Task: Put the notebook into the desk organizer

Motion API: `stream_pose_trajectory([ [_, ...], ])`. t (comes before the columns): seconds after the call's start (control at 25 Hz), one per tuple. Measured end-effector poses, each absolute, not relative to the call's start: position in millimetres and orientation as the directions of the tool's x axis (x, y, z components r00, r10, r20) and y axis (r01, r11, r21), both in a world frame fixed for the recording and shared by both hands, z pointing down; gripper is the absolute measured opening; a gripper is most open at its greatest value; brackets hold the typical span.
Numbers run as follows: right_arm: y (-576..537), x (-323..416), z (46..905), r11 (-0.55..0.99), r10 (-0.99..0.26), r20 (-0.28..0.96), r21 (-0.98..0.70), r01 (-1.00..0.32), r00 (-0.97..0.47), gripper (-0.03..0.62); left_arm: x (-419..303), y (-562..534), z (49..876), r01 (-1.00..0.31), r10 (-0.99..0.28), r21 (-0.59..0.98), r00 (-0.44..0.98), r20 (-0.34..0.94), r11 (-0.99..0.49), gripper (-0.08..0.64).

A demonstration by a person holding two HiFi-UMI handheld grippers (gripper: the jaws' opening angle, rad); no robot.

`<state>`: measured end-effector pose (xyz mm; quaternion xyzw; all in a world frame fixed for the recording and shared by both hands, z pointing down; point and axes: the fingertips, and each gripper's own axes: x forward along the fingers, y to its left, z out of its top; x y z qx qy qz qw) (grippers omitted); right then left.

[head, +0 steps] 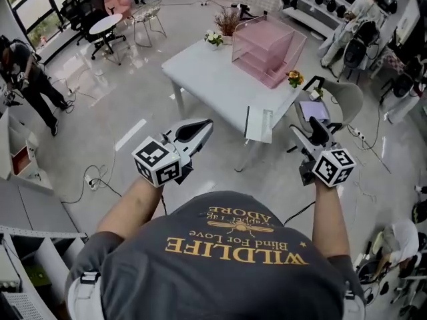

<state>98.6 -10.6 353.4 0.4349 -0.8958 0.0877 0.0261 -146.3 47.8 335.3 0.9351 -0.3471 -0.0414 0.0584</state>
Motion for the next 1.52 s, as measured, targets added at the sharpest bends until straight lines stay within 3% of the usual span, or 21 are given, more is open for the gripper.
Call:
stream_pose_trajectory([
  [0.4,-84.9,79.3,359.2,0.495,-0.841,0.16,-0.156,-0.855,-0.517,0.371,-175.7,-53.9,343.0,-0.555,-0.565,0.161,0.824,-0.026,-0.816,0.0],
  [1.12,-250.8,179.7,425.9,0.584,-0.742,0.188,-0.288,-0.759,-0.643,0.371,-53.4,-193.4,386.6,-0.633,-0.628,0.197,0.772,0.097,-0.749,0.0],
  [1.36,-265.7,185.9,472.4,0.54,-0.726,0.268,-0.348,-0.766,-0.633,0.371,-36.4,-221.2,405.3,-0.596,-0.584,0.199,0.803,0.12,-0.778,0.0],
  [1.52,-262.2,184.3,527.8,0.452,-0.705,0.4,-0.383,-0.806,-0.585,0.371,-37.2,-236.6,430.0,-0.538,-0.523,0.223,0.843,0.126,-0.813,0.0],
])
